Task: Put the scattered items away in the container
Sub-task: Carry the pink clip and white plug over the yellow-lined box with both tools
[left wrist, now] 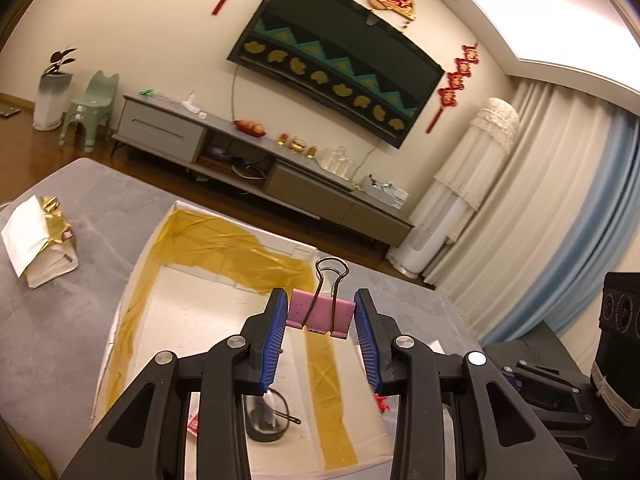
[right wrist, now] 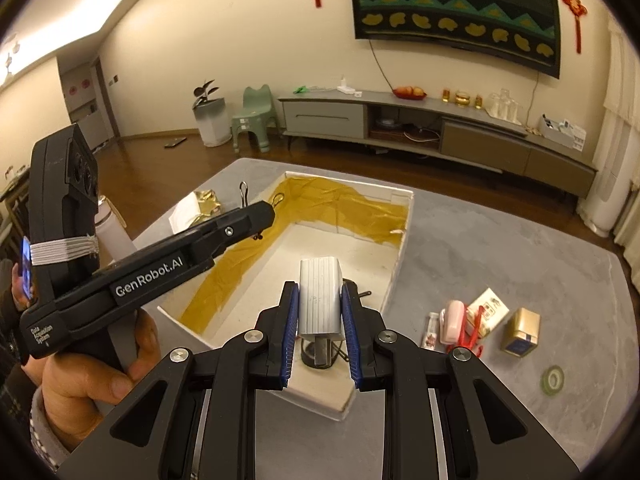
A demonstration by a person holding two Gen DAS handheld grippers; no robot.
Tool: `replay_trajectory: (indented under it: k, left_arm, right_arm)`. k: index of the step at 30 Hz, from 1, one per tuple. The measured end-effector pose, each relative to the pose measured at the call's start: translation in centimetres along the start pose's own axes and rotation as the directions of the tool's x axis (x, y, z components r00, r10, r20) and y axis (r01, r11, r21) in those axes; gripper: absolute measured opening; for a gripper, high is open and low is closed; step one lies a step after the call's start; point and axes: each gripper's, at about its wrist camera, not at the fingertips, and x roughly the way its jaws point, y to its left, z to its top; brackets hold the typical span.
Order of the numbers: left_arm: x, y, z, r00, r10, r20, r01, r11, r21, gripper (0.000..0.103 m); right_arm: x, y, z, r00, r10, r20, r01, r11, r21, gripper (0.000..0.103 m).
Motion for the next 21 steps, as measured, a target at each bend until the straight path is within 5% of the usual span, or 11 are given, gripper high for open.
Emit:
replay_trajectory:
  k: [21]
  left_arm:
    - [4.1, 2.6, 2.6, 0.991, 0.133, -0.007, -0.133, 0.991, -0.012, 0.036]
  right_arm:
    - [5.1, -1.2, 4.1, 0.996, 0.021, -0.090, -0.024, 0.999, -0.033, 0.023]
